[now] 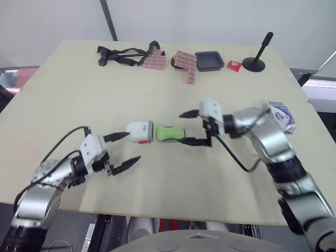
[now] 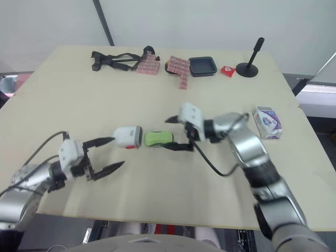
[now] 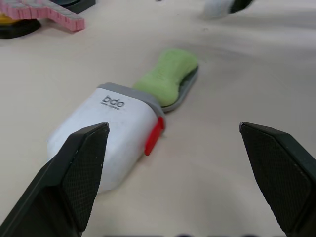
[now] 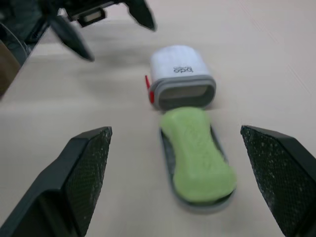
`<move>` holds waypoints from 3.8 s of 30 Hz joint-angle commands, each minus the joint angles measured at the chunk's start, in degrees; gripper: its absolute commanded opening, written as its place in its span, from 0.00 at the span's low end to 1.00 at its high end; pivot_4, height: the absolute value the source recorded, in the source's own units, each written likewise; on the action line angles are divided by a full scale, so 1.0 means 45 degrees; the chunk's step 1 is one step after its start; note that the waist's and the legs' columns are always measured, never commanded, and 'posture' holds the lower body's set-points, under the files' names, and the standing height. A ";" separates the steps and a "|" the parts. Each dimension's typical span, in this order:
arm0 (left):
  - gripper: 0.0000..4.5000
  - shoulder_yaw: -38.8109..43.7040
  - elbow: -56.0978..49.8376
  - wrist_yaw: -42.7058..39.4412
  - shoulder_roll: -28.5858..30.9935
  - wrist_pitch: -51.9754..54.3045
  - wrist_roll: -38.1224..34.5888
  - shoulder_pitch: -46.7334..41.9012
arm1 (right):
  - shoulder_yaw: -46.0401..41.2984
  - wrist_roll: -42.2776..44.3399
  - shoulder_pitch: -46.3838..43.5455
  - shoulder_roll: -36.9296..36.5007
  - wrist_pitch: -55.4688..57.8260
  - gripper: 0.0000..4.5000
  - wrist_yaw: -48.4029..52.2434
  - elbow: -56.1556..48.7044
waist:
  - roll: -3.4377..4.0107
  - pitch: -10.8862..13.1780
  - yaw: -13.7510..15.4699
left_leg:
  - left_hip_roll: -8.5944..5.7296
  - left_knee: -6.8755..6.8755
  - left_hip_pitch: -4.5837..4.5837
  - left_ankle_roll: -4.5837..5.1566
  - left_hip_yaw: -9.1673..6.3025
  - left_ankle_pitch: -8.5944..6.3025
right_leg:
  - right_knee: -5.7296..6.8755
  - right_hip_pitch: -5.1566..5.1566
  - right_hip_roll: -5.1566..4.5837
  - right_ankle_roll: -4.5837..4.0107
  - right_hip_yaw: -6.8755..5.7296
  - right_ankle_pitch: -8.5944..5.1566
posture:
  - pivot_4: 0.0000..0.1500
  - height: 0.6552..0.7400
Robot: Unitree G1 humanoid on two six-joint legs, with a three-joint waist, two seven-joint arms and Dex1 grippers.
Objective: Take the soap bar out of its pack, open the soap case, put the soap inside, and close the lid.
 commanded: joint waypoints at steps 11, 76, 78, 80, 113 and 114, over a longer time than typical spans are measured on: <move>1.00 -0.1066 0.2795 -0.2599 0.1265 -0.0042 0.0653 -0.3244 | -0.2938 0.1150 0.5915 0.0909 -0.4591 1.00 -0.1946 -0.0623 | -0.0001 -0.0006 -0.0117 | -0.0012 -0.0005 0.0004 0.0008 0.0005 0.0008 | -0.0006 0.0004 -0.0017 -0.0002 0.0003 -0.0001 | 1.00 1.00; 0.82 -0.4314 1.1366 -0.5027 -0.0251 -0.4156 0.5194 -0.9787 | -0.2601 0.1438 0.6933 -0.0593 -0.6967 1.00 -0.1785 -0.0170 | -0.0006 -0.0008 -0.0109 | -0.0037 -0.0030 -0.0040 0.0027 -0.0035 0.0017 | -0.0069 0.0094 -0.0052 0.0000 -0.0062 0.0000 | 1.00 1.00; 0.82 -0.4265 1.1384 -0.5028 -0.0244 -0.4142 0.5137 -0.9792 | -0.2515 0.1384 0.6761 -0.0740 -0.6891 1.00 -0.1643 -0.0258 | -0.0006 -0.0008 -0.0121 | -0.0037 -0.0030 -0.0040 0.0027 -0.0035 0.0017 | -0.0071 0.0094 -0.0051 0.0000 -0.0062 0.0000 | 1.00 1.00; 0.82 -0.4193 1.1331 -0.5063 -0.0212 -0.4143 0.5038 -0.9734 | -0.2402 0.1467 0.6388 -0.0979 -0.6461 1.00 -0.1537 -0.0513 | -0.0006 -0.0008 -0.0125 | -0.0037 -0.0030 -0.0039 0.0027 -0.0036 0.0017 | -0.0071 0.0095 -0.0051 0.0000 -0.0062 0.0000 | 1.00 1.00; 0.82 -0.3493 0.3329 -0.4400 0.0707 -0.0906 0.2794 -0.4619 | 0.3997 -0.1981 -0.5759 0.1206 -0.0711 1.00 -0.0279 0.5580 | 0.0007 0.0002 -0.0125 | -0.0022 -0.0007 -0.0006 0.0022 -0.0038 0.0023 | -0.0003 0.0033 -0.0024 -0.0007 -0.0094 -0.0001 | 1.00 1.00; 0.82 -0.3502 0.3296 -0.4382 0.0710 -0.0865 0.2791 -0.4609 | 0.4070 -0.2116 -0.5835 0.1307 -0.0916 1.00 -0.0179 0.5801 | 0.0007 0.0002 -0.0129 | -0.0023 -0.0007 -0.0008 0.0022 -0.0037 0.0023 | -0.0003 0.0030 -0.0026 -0.0006 -0.0099 -0.0001 | 1.00 1.00</move>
